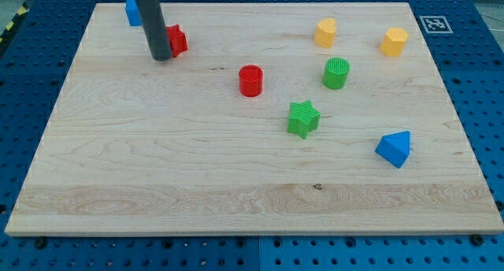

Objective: Move the red circle towards the red star

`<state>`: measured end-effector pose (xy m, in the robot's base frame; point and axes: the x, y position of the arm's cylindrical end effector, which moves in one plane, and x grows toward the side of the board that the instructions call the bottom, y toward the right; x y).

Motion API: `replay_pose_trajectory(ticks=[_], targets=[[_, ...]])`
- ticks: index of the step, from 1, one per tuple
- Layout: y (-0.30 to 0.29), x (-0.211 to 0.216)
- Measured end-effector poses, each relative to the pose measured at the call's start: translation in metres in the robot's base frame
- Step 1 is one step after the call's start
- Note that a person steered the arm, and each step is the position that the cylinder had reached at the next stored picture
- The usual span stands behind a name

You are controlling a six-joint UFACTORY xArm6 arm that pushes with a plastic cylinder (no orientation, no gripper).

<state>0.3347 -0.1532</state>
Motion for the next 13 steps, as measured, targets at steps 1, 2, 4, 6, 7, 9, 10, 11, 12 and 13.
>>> replay_pose_trajectory(ticks=[1,2,4,6,7,9,10,11,12,13], targets=[[0.012,0.002],[0.029,0.009],[0.087,0.04],[0.126,0.107],[0.164,0.107],[0.185,0.089],[0.17,0.081],[0.152,0.072],[0.144,0.058],[0.129,0.045]])
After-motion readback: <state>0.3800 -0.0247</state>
